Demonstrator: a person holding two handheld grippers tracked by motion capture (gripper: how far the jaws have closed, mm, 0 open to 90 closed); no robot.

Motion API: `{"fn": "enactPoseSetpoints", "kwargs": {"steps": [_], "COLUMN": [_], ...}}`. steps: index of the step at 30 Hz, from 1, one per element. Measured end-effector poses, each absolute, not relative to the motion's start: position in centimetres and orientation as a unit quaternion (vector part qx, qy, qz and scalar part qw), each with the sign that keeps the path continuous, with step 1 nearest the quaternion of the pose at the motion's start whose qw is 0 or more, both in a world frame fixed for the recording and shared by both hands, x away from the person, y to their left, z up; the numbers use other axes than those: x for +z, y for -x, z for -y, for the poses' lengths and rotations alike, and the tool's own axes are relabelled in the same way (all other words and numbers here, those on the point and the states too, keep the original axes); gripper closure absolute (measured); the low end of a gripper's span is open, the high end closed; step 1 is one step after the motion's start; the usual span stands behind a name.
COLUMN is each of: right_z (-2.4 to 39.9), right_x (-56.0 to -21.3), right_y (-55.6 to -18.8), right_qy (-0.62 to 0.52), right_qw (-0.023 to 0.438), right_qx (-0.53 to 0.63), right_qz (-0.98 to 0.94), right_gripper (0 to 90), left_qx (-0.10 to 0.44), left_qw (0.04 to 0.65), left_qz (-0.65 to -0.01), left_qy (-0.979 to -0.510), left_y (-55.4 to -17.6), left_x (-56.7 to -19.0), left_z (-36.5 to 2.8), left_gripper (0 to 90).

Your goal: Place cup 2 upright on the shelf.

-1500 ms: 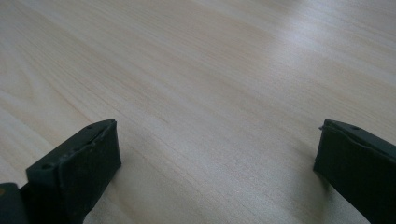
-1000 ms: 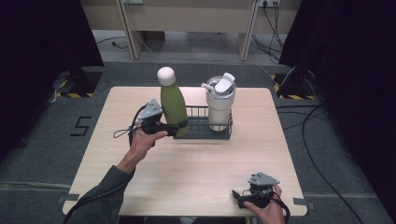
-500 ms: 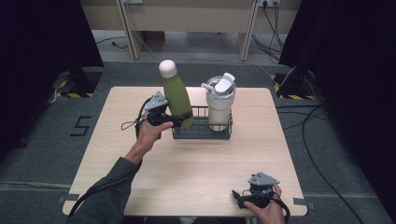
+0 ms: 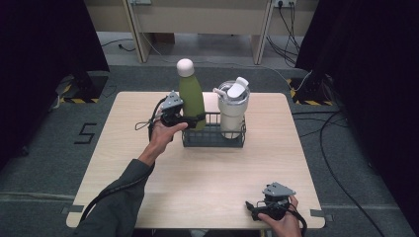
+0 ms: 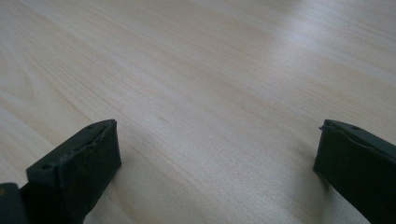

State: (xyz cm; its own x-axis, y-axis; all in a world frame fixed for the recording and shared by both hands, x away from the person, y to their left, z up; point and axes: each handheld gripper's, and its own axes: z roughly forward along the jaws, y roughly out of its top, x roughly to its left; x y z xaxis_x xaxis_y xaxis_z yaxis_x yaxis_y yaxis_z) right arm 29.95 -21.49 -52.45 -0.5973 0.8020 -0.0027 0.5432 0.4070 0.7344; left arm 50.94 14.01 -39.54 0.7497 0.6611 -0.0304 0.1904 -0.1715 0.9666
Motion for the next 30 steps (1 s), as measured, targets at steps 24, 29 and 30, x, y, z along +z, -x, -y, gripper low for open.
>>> {"fn": "enactPoseSetpoints", "kwargs": {"steps": [24, 29, 30], "right_z": [21.5, 21.5, 21.5], "right_x": [-52.4, -52.5, -52.5], "right_y": [-29.9, -29.9, -29.9], "right_qy": [-0.411, -0.411, -0.411], "right_qw": [0.18, 0.181, 0.181], "right_qx": [0.357, 0.358, 0.358], "right_qz": [-0.819, -0.819, -0.819], "right_gripper": [0.5, 0.5, 0.5], "left_qx": [0.203, 0.2, 0.2], "left_qw": [0.565, 0.559, 0.559], "left_qz": [-0.315, -0.319, -0.318], "left_qy": [-0.735, -0.738, -0.739], "left_y": [-52.9, -53.1, -53.1], "left_x": [-41.2, -41.8, -41.8], "left_z": [-13.6, -13.5, -13.5], "left_gripper": [20.3, 20.3, 20.3]}}
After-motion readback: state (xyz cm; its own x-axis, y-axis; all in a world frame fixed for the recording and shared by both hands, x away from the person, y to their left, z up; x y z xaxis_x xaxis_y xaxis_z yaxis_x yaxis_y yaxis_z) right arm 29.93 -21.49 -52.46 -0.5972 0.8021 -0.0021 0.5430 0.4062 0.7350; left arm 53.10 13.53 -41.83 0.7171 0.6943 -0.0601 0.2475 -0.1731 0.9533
